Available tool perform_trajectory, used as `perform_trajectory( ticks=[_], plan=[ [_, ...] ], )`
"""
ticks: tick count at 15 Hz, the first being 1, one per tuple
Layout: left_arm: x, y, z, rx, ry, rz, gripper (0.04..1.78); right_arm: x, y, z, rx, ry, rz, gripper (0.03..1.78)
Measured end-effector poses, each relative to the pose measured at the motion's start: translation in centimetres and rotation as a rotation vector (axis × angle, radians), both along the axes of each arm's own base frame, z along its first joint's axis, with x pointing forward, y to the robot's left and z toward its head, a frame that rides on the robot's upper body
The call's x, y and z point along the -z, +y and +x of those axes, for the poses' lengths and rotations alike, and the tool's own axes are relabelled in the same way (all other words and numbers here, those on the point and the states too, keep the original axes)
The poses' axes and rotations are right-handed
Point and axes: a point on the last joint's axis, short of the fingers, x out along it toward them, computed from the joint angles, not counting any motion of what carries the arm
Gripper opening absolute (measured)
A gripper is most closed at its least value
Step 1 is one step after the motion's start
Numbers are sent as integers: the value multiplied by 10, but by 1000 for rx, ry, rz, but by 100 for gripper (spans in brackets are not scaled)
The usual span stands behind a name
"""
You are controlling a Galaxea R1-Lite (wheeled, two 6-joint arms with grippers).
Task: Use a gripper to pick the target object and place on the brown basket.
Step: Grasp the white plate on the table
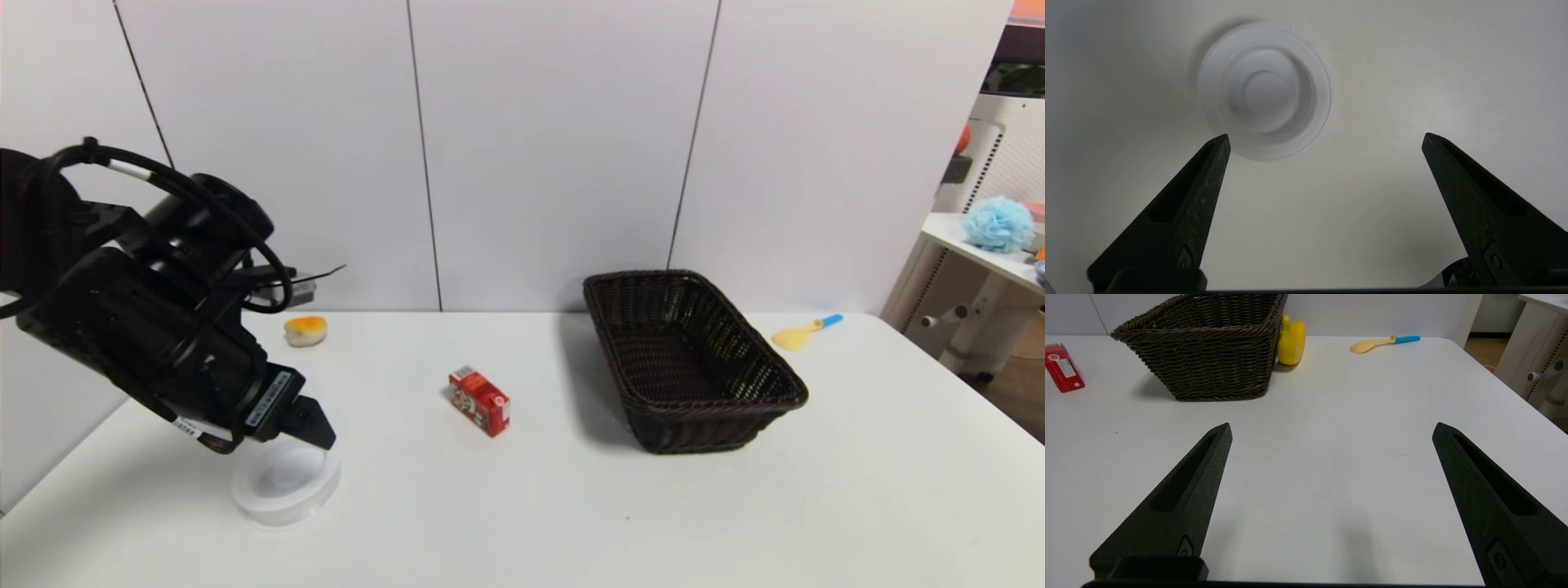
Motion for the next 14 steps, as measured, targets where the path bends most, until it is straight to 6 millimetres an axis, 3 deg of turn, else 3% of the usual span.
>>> perform_trajectory(
  ticks=[7, 14],
  plan=[
    [37, -27, 22, 44, 145, 52, 169, 0, 0, 0, 0, 0, 0, 169],
    [64, -40, 39, 58, 202, 78, 169, 0, 0, 0, 0, 0, 0, 169]
  ],
)
